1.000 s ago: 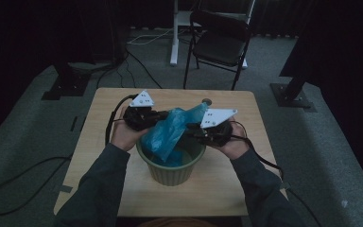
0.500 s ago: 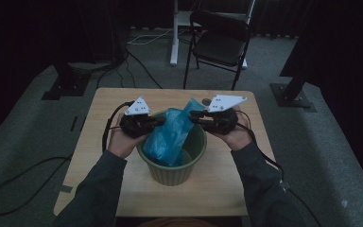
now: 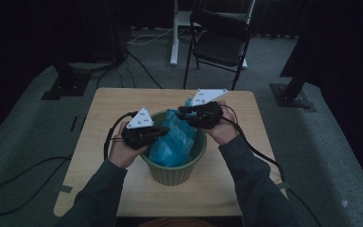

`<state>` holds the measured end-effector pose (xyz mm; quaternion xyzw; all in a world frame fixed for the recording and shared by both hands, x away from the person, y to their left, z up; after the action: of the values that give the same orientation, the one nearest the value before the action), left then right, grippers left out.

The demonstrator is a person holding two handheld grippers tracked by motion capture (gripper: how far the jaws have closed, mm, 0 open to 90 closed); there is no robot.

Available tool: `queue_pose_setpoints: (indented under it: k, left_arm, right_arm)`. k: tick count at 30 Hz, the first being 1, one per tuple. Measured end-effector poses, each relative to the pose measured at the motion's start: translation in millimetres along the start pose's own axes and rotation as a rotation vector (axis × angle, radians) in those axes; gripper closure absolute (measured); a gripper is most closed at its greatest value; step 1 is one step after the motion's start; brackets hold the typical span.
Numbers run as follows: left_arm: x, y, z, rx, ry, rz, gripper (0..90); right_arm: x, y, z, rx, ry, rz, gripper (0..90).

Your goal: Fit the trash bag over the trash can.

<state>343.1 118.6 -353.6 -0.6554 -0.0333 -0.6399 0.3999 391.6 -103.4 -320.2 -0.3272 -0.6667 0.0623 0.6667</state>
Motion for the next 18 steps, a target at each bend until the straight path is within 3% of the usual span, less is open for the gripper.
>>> queue_pose_setpoints:
  k: [7, 12, 18]
  left_arm:
    - [1.6, 0.0, -2.5, -0.002, 0.005, -0.006, 89.9]
    - [3.1, -0.7, -4.7, -0.006, 0.007, -0.014, 89.9]
    - [5.8, -4.7, -8.4, -0.003, 0.022, -0.026, 89.9]
  right_arm:
    - [-2.5, 18.6, -5.7, 0.040, 0.060, 0.041, 69.0]
    - [-4.3, 25.8, -4.3, 0.055, 0.073, 0.061, 65.4]
    - [-9.3, 36.1, -2.9, 0.068, 0.105, 0.129, 63.4]
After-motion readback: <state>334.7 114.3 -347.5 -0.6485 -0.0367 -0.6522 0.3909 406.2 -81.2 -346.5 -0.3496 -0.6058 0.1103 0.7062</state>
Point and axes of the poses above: each handheld gripper's, and its own axes: y roughly forward along the jaws, x roughly out of its top, z roughly to its left, the point moved 1 cm from there along y, roughly forward along the jaws, and after that the axes turned 6 degrees about x, right-handed, at the moved point
